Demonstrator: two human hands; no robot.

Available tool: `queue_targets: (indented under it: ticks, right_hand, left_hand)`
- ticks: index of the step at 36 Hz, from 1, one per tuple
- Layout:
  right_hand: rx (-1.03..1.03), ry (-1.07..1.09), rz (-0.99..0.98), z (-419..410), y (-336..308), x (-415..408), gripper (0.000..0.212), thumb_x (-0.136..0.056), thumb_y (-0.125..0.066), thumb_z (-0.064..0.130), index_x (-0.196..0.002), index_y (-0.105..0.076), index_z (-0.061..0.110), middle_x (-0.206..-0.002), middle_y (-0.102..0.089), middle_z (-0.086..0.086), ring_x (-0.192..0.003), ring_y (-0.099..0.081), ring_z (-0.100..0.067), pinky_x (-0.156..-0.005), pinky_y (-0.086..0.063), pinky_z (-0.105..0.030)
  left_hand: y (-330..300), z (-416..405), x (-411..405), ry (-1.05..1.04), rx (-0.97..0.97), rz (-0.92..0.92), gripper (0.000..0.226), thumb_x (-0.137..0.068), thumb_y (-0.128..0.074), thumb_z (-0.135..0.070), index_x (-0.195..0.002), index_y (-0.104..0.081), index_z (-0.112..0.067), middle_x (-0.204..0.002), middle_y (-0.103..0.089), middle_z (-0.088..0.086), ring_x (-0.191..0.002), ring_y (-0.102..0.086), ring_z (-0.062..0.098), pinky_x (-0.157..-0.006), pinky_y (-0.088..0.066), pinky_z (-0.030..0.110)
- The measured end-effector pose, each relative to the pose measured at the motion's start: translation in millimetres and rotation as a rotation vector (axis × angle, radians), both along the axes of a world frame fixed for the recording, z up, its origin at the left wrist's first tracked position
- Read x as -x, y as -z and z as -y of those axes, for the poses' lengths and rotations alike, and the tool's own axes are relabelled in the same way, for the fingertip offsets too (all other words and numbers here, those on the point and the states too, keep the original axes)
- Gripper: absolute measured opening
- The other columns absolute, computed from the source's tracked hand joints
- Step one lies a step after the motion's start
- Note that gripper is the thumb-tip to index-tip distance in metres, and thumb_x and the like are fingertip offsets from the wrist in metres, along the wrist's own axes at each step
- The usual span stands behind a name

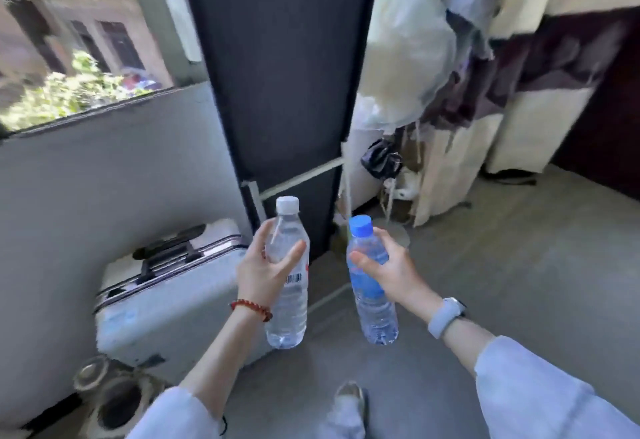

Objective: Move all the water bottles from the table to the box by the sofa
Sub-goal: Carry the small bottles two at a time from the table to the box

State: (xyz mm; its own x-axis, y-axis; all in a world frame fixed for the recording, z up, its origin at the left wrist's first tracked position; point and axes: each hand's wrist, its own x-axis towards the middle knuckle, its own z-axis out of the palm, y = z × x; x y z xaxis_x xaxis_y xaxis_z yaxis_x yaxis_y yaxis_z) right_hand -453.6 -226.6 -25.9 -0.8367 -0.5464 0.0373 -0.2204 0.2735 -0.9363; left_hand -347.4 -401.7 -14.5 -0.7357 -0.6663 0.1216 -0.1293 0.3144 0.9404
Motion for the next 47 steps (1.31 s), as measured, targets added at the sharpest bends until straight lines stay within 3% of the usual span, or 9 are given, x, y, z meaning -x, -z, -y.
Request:
queue_targets:
  ticks: [3,6,11,17,25,33,38,43,47]
  right_hand:
    - [-0.028,0.15,0.042,-65,18,51,0.036,-0.061,-0.068,0.065,-0.092,-0.056,0.051,-0.089,-0.07,0.005,-0.087,-0.068,-0.022,-0.086,-0.051,-0.051]
    - [-0.049,0.315,0.049,-128,33,103,0.048,-0.053,-0.064,0.077,-0.091,-0.057,0.049,-0.085,-0.071,0.005,-0.082,-0.069,-0.022,-0.081,-0.053,-0.053]
    - [-0.166,0.53,0.02,-225,25,185,0.033,-0.059,-0.061,0.067,-0.082,-0.053,0.045,-0.08,-0.067,0.012,-0.08,-0.063,-0.015,-0.079,-0.049,-0.036]
    - [-0.206,0.767,0.026,-352,16,257,0.055,-0.062,-0.063,0.064,-0.108,-0.055,0.035,-0.095,-0.07,0.007,-0.092,-0.065,-0.018,-0.087,-0.05,-0.041]
    - [-0.172,1.145,0.09,-525,26,320,0.043,-0.071,-0.072,0.043,-0.11,-0.055,0.038,-0.093,-0.069,0.004,-0.089,-0.064,-0.02,-0.087,-0.05,-0.04]
    - [-0.107,1.314,0.081,-723,42,422,0.043,-0.072,-0.073,0.04,-0.111,-0.056,0.031,-0.09,-0.07,-0.002,-0.086,-0.064,-0.022,-0.083,-0.05,-0.04]
    - [-0.13,1.318,0.074,-806,25,481,0.042,-0.075,-0.072,0.034,-0.113,-0.056,0.029,-0.083,-0.066,0.005,-0.077,-0.062,-0.014,-0.069,-0.043,-0.014]
    - [-0.12,1.313,0.113,-897,23,554,0.041,-0.075,-0.072,0.033,-0.111,-0.057,0.025,-0.087,-0.068,0.0,-0.082,-0.063,-0.019,-0.076,-0.047,-0.03]
    - [-0.103,1.332,0.12,-964,31,624,0.036,-0.074,-0.073,0.031,-0.107,-0.059,0.027,-0.078,-0.067,0.001,-0.07,-0.06,-0.014,-0.065,-0.045,-0.021]
  left_hand:
    - [6,-46,77,0.162,0.046,0.026,0.043,-0.074,-0.074,-0.032,-0.106,-0.047,-0.043,-0.097,-0.055,-0.032,-0.088,-0.055,-0.013,-0.083,-0.043,0.016]
    - [13,-94,153,0.289,0.073,0.065,0.044,-0.074,-0.073,-0.035,-0.113,-0.053,-0.033,-0.091,-0.063,-0.011,-0.071,-0.059,0.007,-0.075,-0.049,0.026]
    - [22,-183,284,0.487,0.121,0.1,0.056,-0.074,-0.074,-0.03,-0.125,-0.052,-0.02,-0.092,-0.059,-0.009,-0.065,-0.05,-0.002,-0.069,-0.041,0.021]
    - [17,-311,416,0.751,0.147,0.128,0.055,-0.073,-0.075,-0.031,-0.123,-0.054,-0.019,-0.096,-0.061,-0.005,-0.081,-0.057,0.015,-0.073,-0.037,0.021]
    - [25,-503,554,1.082,0.188,0.12,0.052,-0.066,-0.071,-0.049,-0.111,-0.054,-0.031,-0.089,-0.066,-0.012,-0.073,-0.061,0.005,-0.067,-0.043,0.014]
    - [37,-714,688,1.196,0.225,0.122,0.055,-0.059,-0.067,-0.06,-0.107,-0.054,-0.034,-0.098,-0.068,-0.009,-0.077,-0.065,0.015,-0.08,-0.054,0.036]
    - [33,-803,753,1.191,0.16,0.116,0.071,-0.054,-0.065,-0.066,-0.115,-0.054,-0.031,-0.1,-0.068,-0.008,-0.081,-0.066,0.014,-0.083,-0.054,0.039]
    - [30,-894,827,1.201,0.128,0.124,0.07,-0.056,-0.066,-0.065,-0.113,-0.055,-0.027,-0.098,-0.068,-0.006,-0.077,-0.064,0.026,-0.079,-0.054,0.042]
    - [38,-961,896,1.194,0.134,0.121,0.068,-0.055,-0.066,-0.065,-0.111,-0.055,-0.028,-0.097,-0.068,-0.006,-0.074,-0.063,0.027,-0.075,-0.055,0.039]
